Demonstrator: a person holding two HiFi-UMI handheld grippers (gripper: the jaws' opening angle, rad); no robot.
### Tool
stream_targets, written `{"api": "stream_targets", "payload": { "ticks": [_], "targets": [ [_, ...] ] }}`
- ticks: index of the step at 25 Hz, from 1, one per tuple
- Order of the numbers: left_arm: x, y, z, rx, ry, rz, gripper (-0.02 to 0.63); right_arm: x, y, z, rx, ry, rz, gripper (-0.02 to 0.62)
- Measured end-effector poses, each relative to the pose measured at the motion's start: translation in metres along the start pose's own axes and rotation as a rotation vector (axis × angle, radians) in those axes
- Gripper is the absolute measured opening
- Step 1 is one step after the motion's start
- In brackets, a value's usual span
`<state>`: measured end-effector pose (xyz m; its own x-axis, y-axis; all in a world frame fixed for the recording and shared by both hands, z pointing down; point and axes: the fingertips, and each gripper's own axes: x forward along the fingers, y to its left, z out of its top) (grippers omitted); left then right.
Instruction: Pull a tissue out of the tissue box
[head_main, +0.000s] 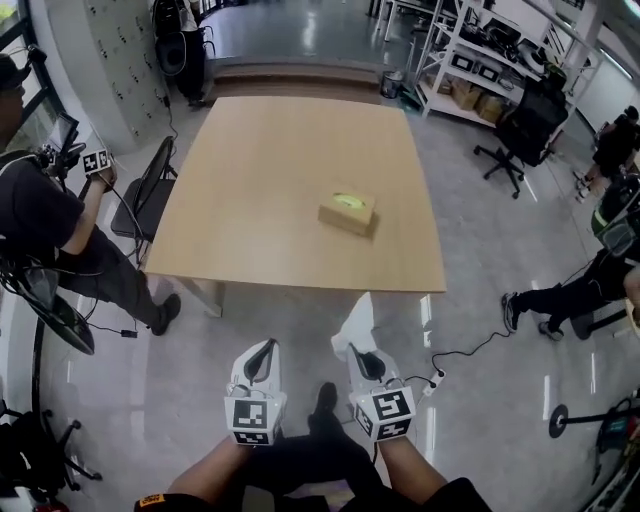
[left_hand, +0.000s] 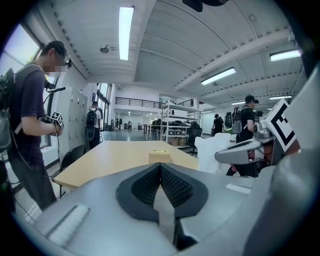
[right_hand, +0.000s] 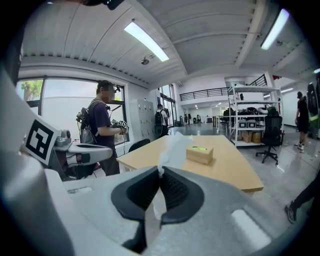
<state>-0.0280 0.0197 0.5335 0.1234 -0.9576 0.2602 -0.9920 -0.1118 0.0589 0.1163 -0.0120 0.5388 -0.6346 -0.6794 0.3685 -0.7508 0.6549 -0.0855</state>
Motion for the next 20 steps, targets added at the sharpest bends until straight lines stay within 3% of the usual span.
{"api": "stream_targets", "payload": {
  "ticks": [9,20],
  "targets": [
    [-0.075,0.018,-0.033,-0.007,0.001,-0.050,0.018,-0.045,0.087,-0.031,-0.011,0.025,-0.030,-0.003],
    [-0.112,0.034,-0.044,0.019,-0.023,-0.046,0.018,-0.067,0.118,-0.053,0.026,0.016,-0.066,-0.003]
  ]
}}
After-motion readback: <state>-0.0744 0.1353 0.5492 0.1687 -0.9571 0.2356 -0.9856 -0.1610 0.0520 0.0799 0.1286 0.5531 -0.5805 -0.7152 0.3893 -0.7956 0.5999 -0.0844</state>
